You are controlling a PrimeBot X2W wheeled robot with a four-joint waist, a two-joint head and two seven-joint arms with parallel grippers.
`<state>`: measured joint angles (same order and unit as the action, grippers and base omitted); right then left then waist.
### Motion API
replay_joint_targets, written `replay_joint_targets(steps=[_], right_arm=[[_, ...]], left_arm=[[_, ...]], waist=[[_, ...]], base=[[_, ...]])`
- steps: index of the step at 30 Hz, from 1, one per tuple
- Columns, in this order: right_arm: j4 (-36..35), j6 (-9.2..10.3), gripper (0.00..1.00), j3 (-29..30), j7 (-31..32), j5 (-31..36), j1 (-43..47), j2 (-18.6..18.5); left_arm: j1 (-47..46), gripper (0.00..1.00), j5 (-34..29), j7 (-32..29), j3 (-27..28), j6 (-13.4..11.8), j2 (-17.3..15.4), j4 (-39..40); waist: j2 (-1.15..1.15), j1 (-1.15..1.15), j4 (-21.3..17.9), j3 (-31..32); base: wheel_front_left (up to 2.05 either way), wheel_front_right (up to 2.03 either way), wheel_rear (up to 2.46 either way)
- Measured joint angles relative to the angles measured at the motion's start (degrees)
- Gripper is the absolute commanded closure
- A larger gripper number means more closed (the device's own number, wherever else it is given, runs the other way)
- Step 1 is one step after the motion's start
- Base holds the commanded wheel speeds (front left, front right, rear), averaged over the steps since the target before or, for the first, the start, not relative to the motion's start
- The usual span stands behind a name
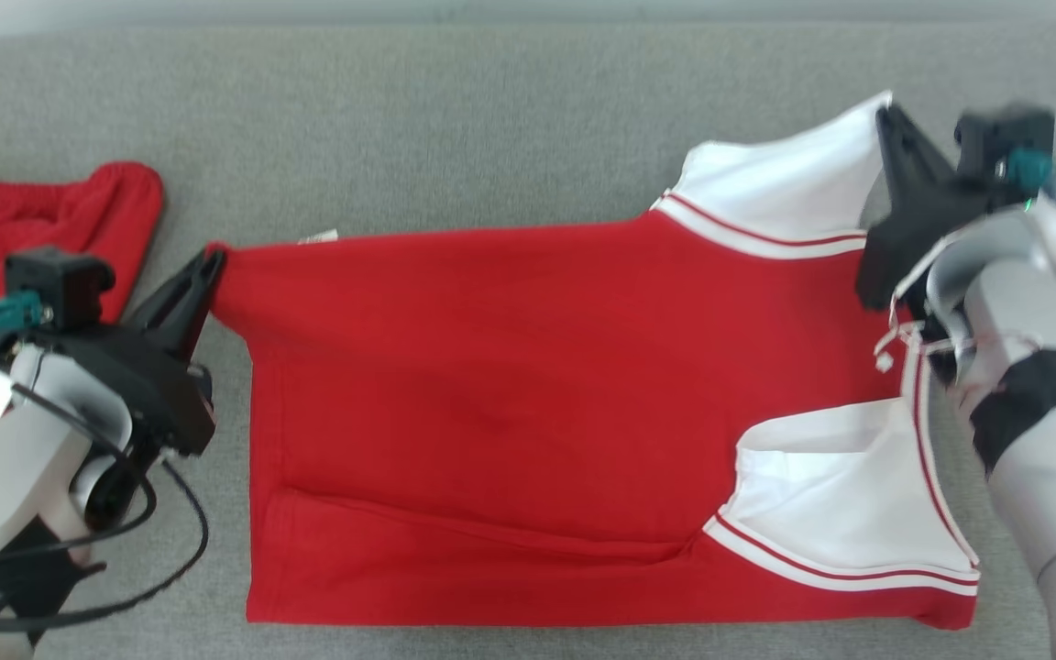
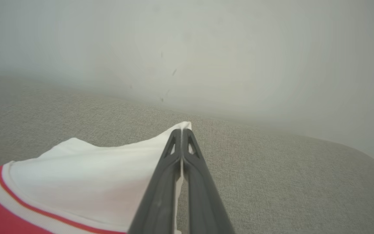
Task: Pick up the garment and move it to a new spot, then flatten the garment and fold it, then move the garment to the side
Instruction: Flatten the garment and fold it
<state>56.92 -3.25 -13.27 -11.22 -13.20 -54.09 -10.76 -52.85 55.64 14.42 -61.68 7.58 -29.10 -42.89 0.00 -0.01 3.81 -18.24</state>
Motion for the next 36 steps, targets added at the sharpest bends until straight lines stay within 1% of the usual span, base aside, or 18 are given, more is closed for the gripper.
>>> replay_joint_targets(steps=[2, 5, 13, 15, 19, 26, 31, 36], right_arm=[[-0.55, -0.37, 1.00, 0.27, -1.69, -0.56, 2.09, 0.08], [-1.66, -1.16, 1.00, 0.81, -2.43, -1.34, 4.80, 0.07], [-6.12, -3.27, 1.00, 3.56, -3.00, -6.46, 15.32, -0.14], [-6.67, -3.35, 1.00, 3.76, -3.00, -7.00, 16.73, -0.14], [-8.76, -3.85, 1.00, 4.61, -3.02, -9.16, 22.29, -0.21], [-12.72, -3.85, 1.00, 4.47, -3.16, -11.00, 30.58, -1.01], [-16.23, -3.86, 1.00, 2.60, -3.18, -11.25, 34.27, -1.77], [-18.85, -3.89, 1.00, 1.16, -3.24, -11.98, 37.75, -1.54]], left_arm=[[1.10, 1.00, 0.32, 0.00, 0.09, 0.00, -0.36, 0.00], [2.91, 1.00, 0.42, 0.00, 0.23, 0.00, -0.68, 0.08], [8.17, 1.00, 1.48, 0.00, 0.47, 0.00, -0.40, 0.74], [9.15, 1.00, 1.67, 0.00, 0.58, 0.00, -0.42, 0.82], [12.51, 1.00, 2.03, 0.00, 0.65, 0.00, -0.29, 1.21], [16.14, 1.00, 1.69, 0.00, 1.05, 0.00, 0.41, 2.82], [17.61, 1.00, -0.37, -0.01, 1.14, -0.11, 0.56, 3.38], [18.78, 1.00, -1.60, -0.01, 1.26, -1.20, 1.12, 3.43]], waist=[[0.00, 0.00, -0.30, 1.08], [0.00, 0.00, -0.83, 2.81], [0.00, -0.01, -2.38, 7.55], [0.00, -0.01, -2.58, 8.12], [0.00, -0.01, -3.31, 10.34], [0.00, -0.01, -3.99, 13.07], [0.00, 0.00, -3.73, 13.19], [0.00, 0.00, -3.06, 13.09]], base=[[0.00, 0.00, 0.00], [0.00, 0.00, 0.00], [0.00, 0.00, 0.00], [0.00, 0.00, 0.00], [0.00, 0.00, 0.00], [0.00, 0.00, 0.00], [0.00, 0.00, 0.00], [0.00, 0.00, 0.00]])
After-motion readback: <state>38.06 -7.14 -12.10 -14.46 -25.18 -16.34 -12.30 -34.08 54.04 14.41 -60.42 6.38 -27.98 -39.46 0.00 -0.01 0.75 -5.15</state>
